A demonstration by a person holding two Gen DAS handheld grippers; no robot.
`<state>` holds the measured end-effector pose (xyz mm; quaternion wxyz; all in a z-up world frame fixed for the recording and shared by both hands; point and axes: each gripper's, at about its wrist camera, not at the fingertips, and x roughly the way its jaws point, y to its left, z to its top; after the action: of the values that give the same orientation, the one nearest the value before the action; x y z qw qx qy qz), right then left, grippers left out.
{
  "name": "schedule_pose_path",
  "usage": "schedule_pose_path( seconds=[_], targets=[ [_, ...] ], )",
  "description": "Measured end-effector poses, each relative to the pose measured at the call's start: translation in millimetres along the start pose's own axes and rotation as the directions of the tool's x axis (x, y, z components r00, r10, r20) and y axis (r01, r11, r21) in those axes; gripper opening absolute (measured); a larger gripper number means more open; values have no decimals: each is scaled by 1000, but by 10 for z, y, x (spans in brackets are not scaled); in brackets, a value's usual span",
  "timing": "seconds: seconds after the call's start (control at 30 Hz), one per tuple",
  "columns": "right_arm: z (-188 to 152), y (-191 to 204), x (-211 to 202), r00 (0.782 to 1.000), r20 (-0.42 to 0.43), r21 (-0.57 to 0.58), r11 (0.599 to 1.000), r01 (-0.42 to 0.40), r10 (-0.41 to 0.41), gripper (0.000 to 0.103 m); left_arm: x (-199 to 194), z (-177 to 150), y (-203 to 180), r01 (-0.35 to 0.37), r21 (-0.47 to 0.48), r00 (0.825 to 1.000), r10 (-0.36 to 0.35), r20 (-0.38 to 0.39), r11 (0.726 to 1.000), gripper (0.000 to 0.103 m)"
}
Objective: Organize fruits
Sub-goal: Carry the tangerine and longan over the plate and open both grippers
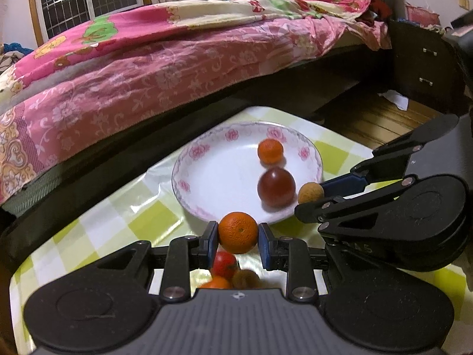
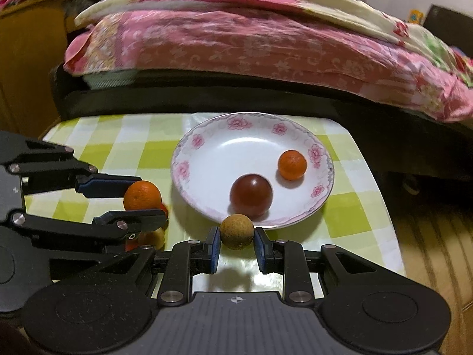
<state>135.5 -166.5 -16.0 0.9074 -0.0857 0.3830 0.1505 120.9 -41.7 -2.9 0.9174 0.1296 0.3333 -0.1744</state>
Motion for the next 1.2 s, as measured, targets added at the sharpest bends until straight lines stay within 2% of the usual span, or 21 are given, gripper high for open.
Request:
schedule_pose_path(
  seconds=[0.27,0.7,1.2],
  targets=[
    [125,-130,146,1000,19,62,998,-2,1,22,212,81,79,-13,-5,1000,14,9,1000,36],
    [184,-238,227,998,58,72,997,22,-26,22,363,142,65,2,6,1000,-2,14,1000,36],
    [166,-231,336,1000,17,79,997,16,-17,22,508,106,114,3,-5,1000,-3,-8,1000,36]
  ],
)
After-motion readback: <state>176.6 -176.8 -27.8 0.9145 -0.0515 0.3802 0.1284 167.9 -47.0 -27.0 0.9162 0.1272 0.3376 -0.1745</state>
